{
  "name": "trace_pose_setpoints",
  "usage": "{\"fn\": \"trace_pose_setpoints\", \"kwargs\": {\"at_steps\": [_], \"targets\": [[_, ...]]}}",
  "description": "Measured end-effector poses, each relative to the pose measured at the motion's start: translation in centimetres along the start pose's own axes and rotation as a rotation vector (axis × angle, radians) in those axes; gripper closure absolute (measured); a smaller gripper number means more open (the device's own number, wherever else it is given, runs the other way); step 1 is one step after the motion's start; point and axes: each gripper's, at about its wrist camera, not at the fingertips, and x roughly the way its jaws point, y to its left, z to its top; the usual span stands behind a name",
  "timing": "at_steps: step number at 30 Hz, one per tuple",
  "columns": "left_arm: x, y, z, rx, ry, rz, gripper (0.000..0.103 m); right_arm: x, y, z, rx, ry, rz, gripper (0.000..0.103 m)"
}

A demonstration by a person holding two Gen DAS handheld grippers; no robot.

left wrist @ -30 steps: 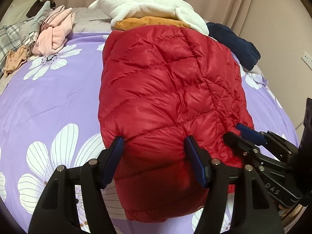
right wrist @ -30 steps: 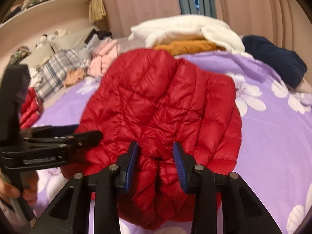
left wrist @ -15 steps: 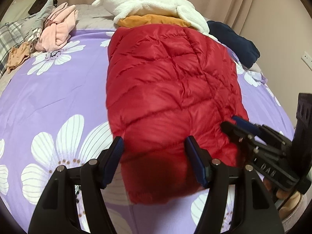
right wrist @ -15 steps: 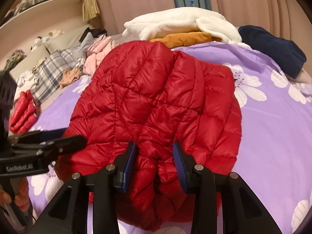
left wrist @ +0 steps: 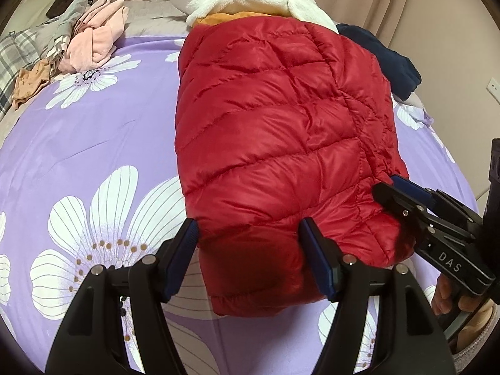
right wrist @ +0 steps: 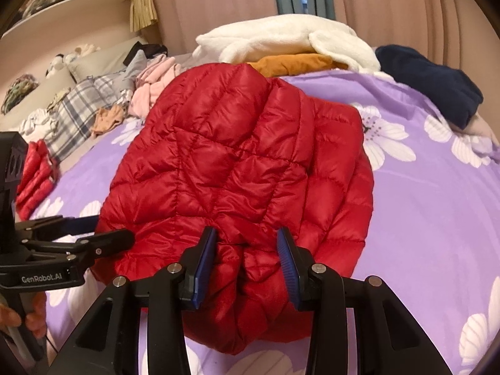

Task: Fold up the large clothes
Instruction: 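Open both tools and release the jacket bundle onto the bed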

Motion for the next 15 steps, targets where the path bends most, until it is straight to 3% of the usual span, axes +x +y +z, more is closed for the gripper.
{"fn": "trace_pose_setpoints", "kwargs": {"at_steps": [15], "targets": [[-1.3, -0.3, -0.5, 0.021, -0.002, 0.027, 0.033, -1.4, 0.1, -0.6, 0.003, -0.005, -0.01, 0.064]]}}
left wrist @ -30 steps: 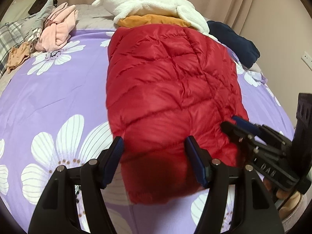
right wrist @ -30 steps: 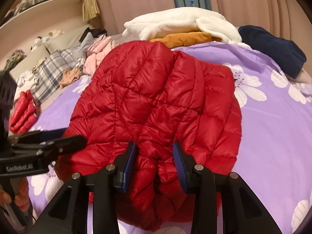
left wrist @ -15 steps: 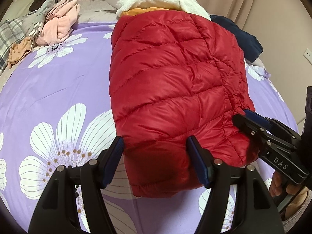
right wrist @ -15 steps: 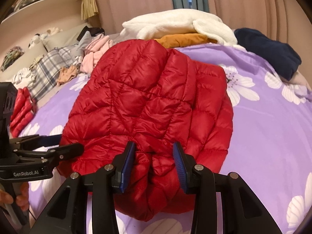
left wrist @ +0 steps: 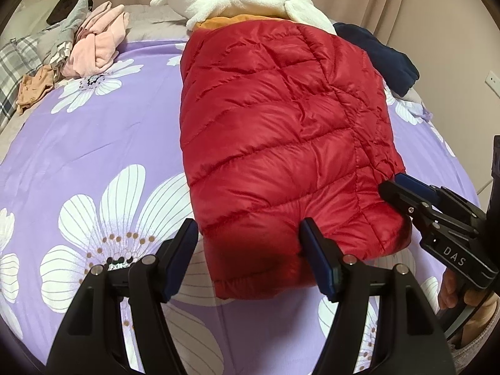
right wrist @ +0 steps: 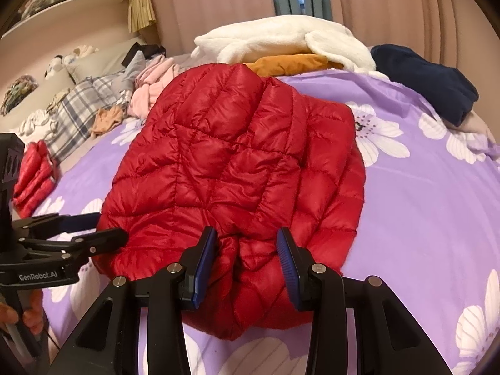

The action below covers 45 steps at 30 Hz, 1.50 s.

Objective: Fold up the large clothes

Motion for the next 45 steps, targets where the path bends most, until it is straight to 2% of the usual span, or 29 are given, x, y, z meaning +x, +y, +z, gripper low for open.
{"fn": "trace_pose_setpoints", "kwargs": {"at_steps": [6, 15, 17, 19, 22, 25, 29, 33, 35, 42, 45], "targets": [[-0.7, -0.1, -0.4, -0.008, 0.012, 0.042, 0.02, -0.8, 0.0, -0.4, 0.004, 0.011, -0.012, 0.064], [-2.3, -1.0, -1.7, 0.011, 0.028, 0.088, 0.019, -3.1, 0.1, -1.1, 0.015, 0.004, -0.032, 0.06], [-2.8, -1.4, -2.0, 0.022, 0.022, 0.102, 0.018, -3.6, 0.1, -1.3, 0.017, 0.002, -0.034, 0.054], [-3.4, -1.7, -2.1, 0.032, 0.017, 0.111, 0.01, -4.0, 0.2, -1.5, 0.016, 0.002, -0.035, 0.051], [-4.3, -2.1, -2.5, 0.041, -0.006, 0.128, 0.005, -4.5, 0.5, -1.7, 0.017, 0.011, -0.044, 0.032], [-5.2, -2.4, -2.7, 0.05, -0.016, 0.156, 0.002, -5.2, 0.8, -1.7, 0.029, 0.014, -0.044, 0.028], [-6.9, -2.6, -2.8, 0.051, -0.045, 0.182, 0.001, -6.5, 1.3, -1.5, 0.052, 0.017, -0.047, 0.016], [-9.0, -2.7, -2.5, 0.034, -0.073, 0.184, 0.001, -8.2, 1.8, -0.8, 0.072, 0.0, -0.055, 0.009], [-10.2, -2.8, -2.2, 0.029, -0.092, 0.183, 0.001, -9.0, 2.1, -0.4, 0.069, -0.004, -0.058, 0.001], [-11.9, -3.5, -2.3, 0.039, -0.13, 0.214, 0.0, -10.9, 3.1, 0.4, 0.047, -0.062, -0.049, 0.001], [-11.6, -3.3, -2.6, 0.024, -0.11, 0.205, 0.0, -9.5, 2.9, -0.1, 0.054, -0.024, -0.087, 0.001]]}}
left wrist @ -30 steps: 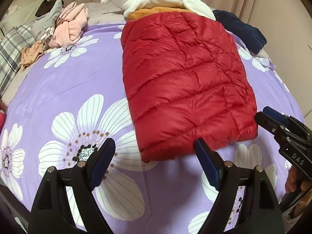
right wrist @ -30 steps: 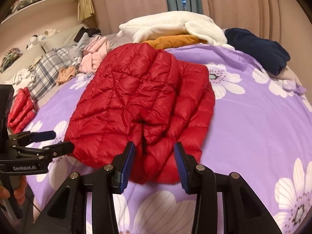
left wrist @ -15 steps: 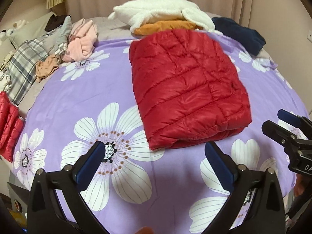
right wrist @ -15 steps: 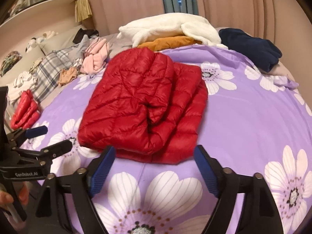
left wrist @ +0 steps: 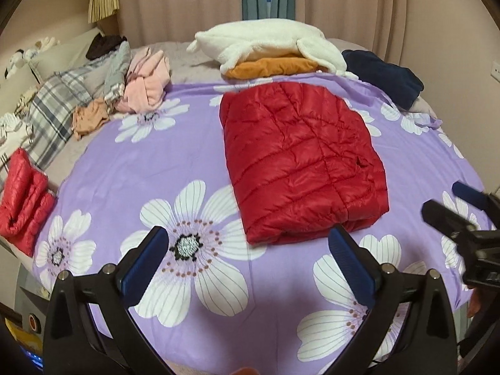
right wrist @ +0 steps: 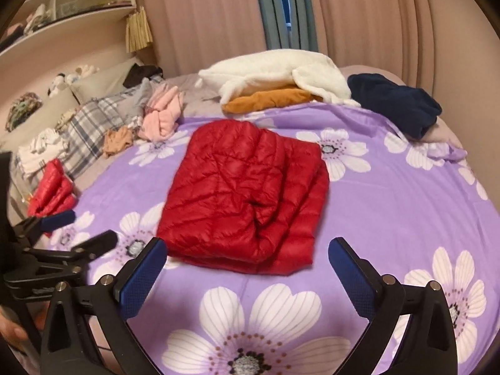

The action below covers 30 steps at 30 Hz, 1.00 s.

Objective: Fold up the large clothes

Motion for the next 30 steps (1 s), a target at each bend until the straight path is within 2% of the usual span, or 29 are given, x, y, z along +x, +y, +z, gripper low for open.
{"fn": "trace_pose_setpoints", "kwargs": {"at_steps": [4, 30], "targets": [[-0.1, 0.2, 0.0, 0.001, 0.004, 0.01, 0.0, 0.5, -0.2, -0.7, 0.028, 0.03, 0.001, 0.001], [-1.1, -0.5, 0.8, 0.004, -0.025, 0.013, 0.0, -0.4, 0.2, -0.2, 0.018, 0.005, -0.004, 0.001]]}}
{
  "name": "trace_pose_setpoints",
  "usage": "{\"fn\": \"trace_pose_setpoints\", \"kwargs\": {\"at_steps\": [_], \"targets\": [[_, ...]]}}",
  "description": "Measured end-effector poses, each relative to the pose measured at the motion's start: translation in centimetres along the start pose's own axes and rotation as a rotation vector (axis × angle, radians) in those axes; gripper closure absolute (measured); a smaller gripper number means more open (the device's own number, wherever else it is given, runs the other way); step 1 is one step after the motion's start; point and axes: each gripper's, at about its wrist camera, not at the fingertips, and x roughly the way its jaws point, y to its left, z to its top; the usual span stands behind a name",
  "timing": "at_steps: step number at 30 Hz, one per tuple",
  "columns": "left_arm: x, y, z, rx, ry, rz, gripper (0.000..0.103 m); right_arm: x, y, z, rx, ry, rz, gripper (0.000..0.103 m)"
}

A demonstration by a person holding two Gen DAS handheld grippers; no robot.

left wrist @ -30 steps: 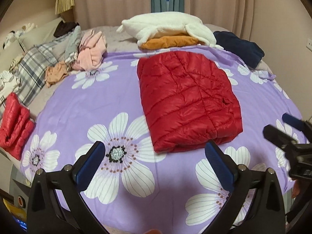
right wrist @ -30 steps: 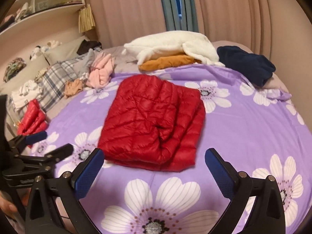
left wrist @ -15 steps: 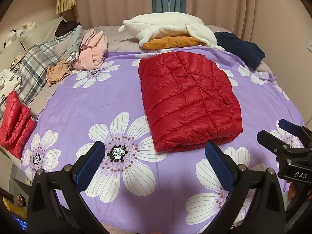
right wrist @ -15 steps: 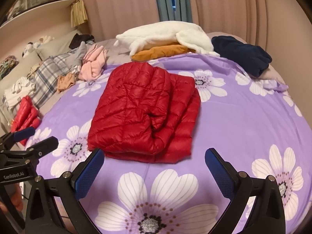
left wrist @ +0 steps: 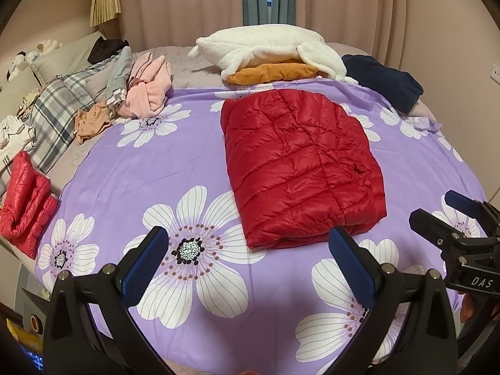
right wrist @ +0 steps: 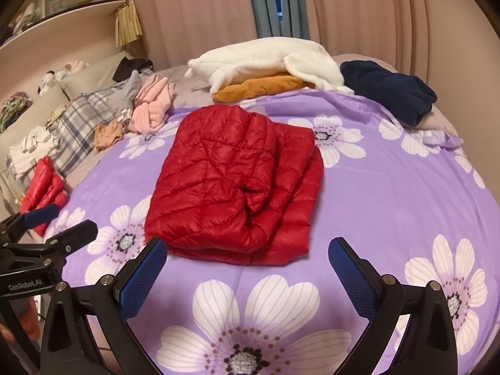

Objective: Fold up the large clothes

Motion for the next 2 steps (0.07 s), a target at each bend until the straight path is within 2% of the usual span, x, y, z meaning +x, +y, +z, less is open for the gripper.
{"fn": "trace_pose_setpoints", "kwargs": {"at_steps": [2], "targets": [[-0.06, 0.02, 0.07, 0.0, -0.003, 0.002, 0.0, -0.04, 0.0, 0.05, 0.0, 0.0, 0.0, 0.001]]}}
